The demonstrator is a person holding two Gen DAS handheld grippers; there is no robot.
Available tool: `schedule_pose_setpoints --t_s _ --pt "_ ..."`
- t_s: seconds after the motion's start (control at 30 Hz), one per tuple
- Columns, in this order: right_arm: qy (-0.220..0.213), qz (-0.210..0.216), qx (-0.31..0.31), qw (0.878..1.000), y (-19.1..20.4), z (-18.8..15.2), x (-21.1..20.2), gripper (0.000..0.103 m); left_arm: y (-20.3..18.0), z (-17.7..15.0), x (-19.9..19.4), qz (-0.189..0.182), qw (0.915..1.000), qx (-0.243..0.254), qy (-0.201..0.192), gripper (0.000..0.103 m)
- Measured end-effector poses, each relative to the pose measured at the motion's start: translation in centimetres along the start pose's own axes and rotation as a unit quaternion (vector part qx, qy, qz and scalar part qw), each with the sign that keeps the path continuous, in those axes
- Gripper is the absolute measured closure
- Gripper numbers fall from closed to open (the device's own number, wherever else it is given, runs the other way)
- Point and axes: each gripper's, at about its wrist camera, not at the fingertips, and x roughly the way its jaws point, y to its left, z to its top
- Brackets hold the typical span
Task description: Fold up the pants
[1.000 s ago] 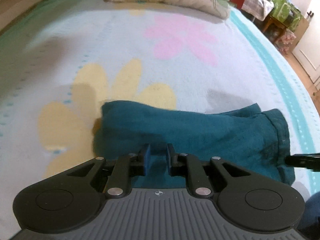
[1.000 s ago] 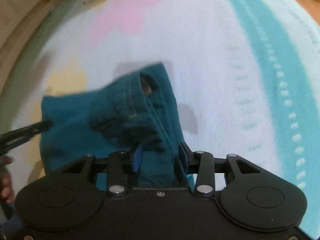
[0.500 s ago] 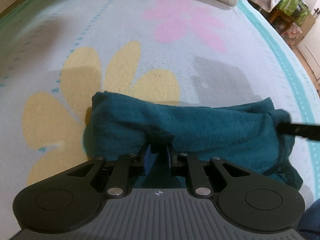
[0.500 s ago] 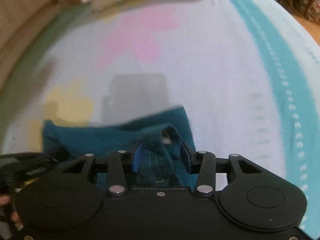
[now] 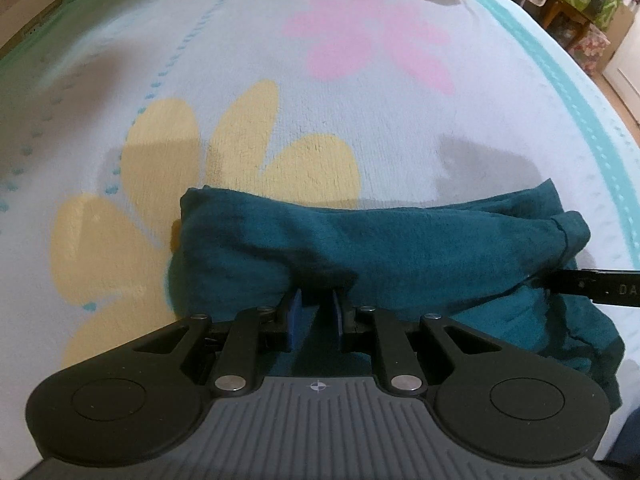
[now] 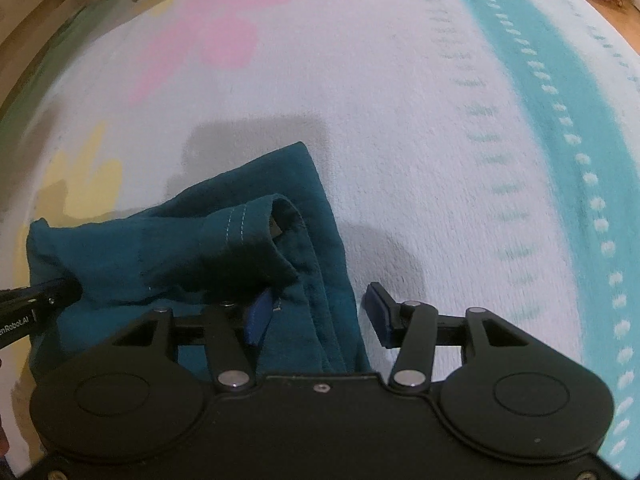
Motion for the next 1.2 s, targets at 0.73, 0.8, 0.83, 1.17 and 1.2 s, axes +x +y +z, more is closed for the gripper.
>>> schedule_pose_setpoints --t_s 0.73,0.8,0.83,1.17,1.2 --pt "0.056 0.010 -0.004 0.998 -0.5 -5.8 -4.5 0.047 -0.3 -9.0 -4.1 -0.015 0.9993 -0.014 0.031 0.086" --pt "0.054 0.012 0.002 0.998 -0.7 -6.2 -4.7 0.047 -0.5 -9.8 -4.4 -0.010 0.9998 -0.004 0.016 0.085" --pt "0.055 0.014 0.007 0.998 -0.8 -6.2 -4.8 0.047 -0.6 -9.9 -4.5 -0.009 0.9998 -0.004 0.015 0.085" --pt "0.034 0.034 0.026 0.999 -1.7 -6.2 -4.9 0.045 0.3 -9.0 -4.0 0.002 0.9987 -0.046 0.024 0.085" --pt "0.034 0.035 0.027 0.998 -1.7 -6.2 -4.9 0.045 0.1 -9.2 -4.1 0.004 0.9987 -0.044 0.024 0.085"
